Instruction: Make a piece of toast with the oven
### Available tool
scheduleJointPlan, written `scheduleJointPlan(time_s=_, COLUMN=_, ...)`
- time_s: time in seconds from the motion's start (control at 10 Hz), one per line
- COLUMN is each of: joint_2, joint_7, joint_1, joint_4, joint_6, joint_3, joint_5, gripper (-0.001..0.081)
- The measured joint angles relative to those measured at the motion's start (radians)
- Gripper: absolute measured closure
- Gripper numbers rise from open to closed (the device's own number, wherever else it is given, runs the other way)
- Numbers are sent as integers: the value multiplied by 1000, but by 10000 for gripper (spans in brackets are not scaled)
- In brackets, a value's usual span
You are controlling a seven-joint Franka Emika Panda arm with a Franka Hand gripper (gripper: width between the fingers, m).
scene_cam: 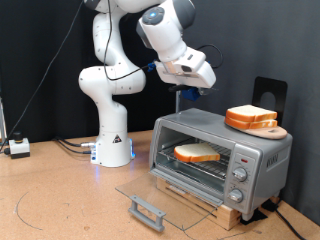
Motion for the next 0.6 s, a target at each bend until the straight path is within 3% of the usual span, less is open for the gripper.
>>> scheduleJointPlan(time_s=0.3, joint_2=6, joint_7=46, joint_1=14, joint_4=-46, joint_6=92, joint_3=107, joint_5=67, gripper=346)
scheduleJointPlan(time_s=0.6, joint_2=11, joint_7=40, joint_1=11, joint_4=-81, joint_6=138, joint_3=115, joint_5=97, gripper=346)
